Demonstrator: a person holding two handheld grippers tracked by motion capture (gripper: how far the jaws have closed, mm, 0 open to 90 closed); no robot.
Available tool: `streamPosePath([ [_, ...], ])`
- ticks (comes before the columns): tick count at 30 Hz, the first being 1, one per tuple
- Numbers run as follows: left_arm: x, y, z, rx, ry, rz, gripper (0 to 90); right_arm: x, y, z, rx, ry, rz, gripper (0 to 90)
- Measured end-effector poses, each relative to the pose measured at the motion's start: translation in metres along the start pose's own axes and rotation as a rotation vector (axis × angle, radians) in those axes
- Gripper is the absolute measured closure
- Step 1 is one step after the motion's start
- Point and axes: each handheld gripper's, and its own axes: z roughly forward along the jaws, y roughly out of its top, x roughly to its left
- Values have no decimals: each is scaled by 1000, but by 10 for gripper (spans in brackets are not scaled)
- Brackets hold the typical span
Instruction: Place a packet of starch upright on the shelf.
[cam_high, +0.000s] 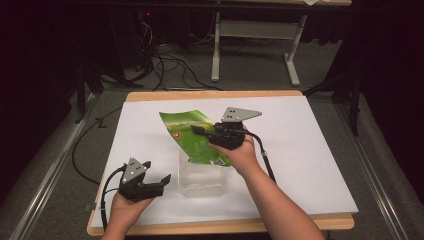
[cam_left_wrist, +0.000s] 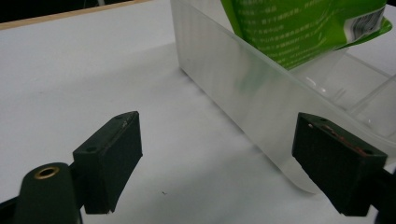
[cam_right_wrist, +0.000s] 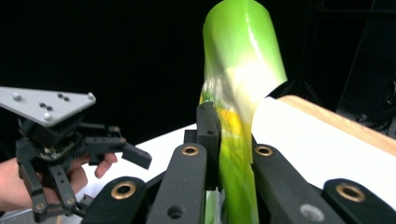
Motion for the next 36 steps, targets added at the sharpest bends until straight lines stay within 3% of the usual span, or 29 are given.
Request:
streamPosePath([
  [6, -1, 0, 0, -2, -8, -7, 165, -3, -12, 3, 20, -14, 17, 888],
  [22, -2, 0, 0, -5, 1, -3, 165, -1, -20, 7, 37, -39, 18, 878],
  [27, -2, 0, 1, -3, 1, -2, 165, 1, -18, 4, 33, -67, 10, 756],
  [33, -3, 1, 1, -5, 4, 0, 165, 3, -17, -4, 54, -148, -10, 552],
  [36, -3, 1, 1, -5, 5, 0, 165, 2, -18, -8, 62, -166, -2, 519],
])
